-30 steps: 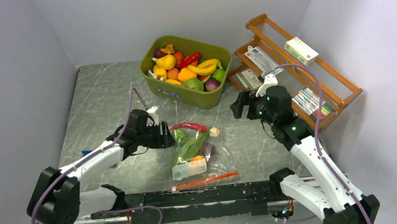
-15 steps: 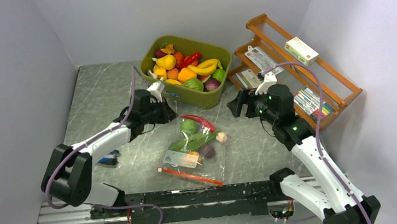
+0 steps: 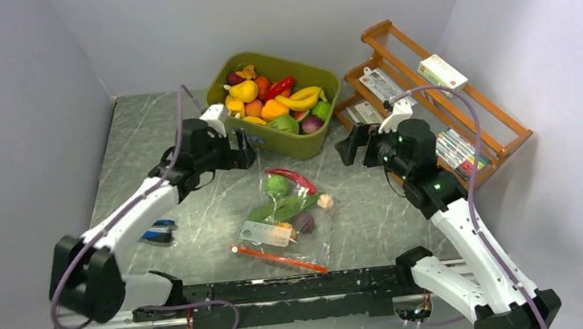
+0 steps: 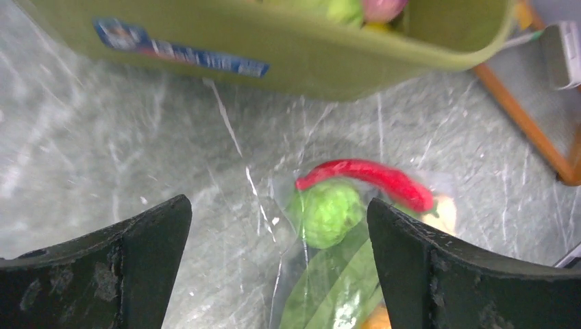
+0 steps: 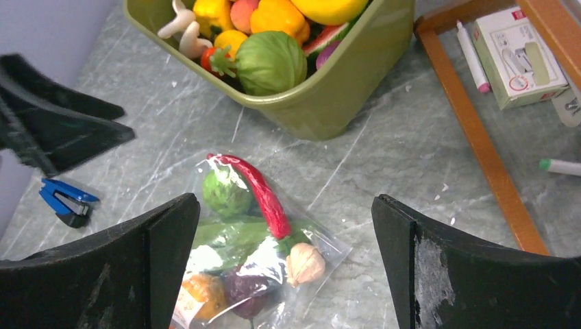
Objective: Place the food in the zip-top bag and seal the zipper
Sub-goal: Reset both arms
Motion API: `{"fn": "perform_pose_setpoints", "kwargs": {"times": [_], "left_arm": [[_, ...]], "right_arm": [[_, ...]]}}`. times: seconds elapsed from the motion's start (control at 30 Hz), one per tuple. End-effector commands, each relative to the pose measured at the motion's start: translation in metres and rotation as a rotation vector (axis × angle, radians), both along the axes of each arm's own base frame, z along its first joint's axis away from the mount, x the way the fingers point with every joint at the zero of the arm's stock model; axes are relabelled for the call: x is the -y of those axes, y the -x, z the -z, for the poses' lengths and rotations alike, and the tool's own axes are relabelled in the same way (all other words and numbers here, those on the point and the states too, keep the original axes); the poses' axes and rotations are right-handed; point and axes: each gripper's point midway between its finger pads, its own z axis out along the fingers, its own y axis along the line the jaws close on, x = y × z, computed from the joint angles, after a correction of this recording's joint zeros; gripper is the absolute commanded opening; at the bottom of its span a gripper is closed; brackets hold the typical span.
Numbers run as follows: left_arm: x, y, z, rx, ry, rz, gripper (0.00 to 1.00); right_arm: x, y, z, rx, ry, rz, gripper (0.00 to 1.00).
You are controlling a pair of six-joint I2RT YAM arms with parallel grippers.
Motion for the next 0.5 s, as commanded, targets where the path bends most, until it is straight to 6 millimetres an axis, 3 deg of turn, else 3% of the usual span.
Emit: {"fn": "perform_pose_setpoints", "kwargs": {"times": [0.0, 0.17, 0.3, 0.47], "left_arm": [[-0.023, 0.005, -0.084, 0.193, -0.019, -0.045, 0.99], [-0.045, 0.032, -0.136, 0.263, -0.010, -0.090, 0.99], [-0.062, 0.061, -0.162, 0.305, -0.014, -0.097, 0.99], [-0.076, 0.091, -0.193, 0.372, 0.043, -0.115, 0.99]], "right_arm": [[0.004, 0.003, -0.022, 0.051, -0.039, 0.025, 1.00], [0.012, 0.004, -0.035, 0.079, -0.095, 0.097, 1.00], [0.028, 0.003, -0.048, 0.073, -0.072, 0.182, 1.00], [0.031, 0.009, -0.057, 0.098, -0.069, 0.176, 1.00]]}}
